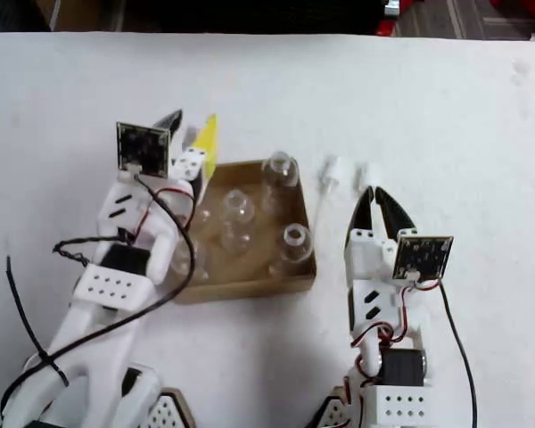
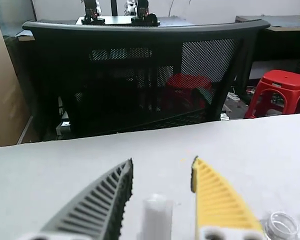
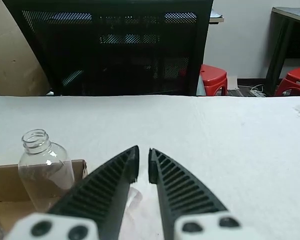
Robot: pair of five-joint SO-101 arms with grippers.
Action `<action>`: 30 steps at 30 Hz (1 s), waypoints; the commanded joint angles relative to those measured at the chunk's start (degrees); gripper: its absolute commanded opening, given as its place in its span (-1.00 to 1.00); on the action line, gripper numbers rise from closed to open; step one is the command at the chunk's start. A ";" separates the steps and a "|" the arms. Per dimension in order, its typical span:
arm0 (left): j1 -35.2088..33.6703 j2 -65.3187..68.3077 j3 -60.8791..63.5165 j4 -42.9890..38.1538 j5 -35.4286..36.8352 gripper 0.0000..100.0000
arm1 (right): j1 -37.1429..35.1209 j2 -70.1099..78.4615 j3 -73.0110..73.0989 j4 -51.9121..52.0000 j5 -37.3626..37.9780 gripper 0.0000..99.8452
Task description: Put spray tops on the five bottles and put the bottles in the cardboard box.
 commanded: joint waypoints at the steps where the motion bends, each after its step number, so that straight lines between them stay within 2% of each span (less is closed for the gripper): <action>1: -2.51 -0.48 -0.79 -1.23 1.05 -0.65 | 0.04 -0.40 0.53 0.22 -0.09 -0.96; 8: -2.86 -1.10 -0.88 -1.32 1.05 -0.68 | 0.04 -0.40 0.53 0.22 -0.09 -0.96; 12: -2.68 -7.08 -0.88 1.23 1.05 -0.68 | 0.04 -0.40 0.53 0.22 -0.09 -0.96; 14: -2.68 -11.91 -2.20 5.98 1.05 -0.68 | 0.04 -0.40 0.53 0.22 -0.09 -0.96; 18: -3.74 -20.26 -8.79 21.10 1.05 -0.68 | 0.04 -0.40 0.53 0.22 -0.09 -0.96; 23: -5.85 -22.81 -18.29 39.21 0.70 -0.68 | 0.04 -0.40 0.53 0.22 -0.09 -0.96; 30: -12.70 -22.64 -21.80 53.36 0.97 -0.68 | 0.04 -0.40 0.53 0.22 -0.09 -0.96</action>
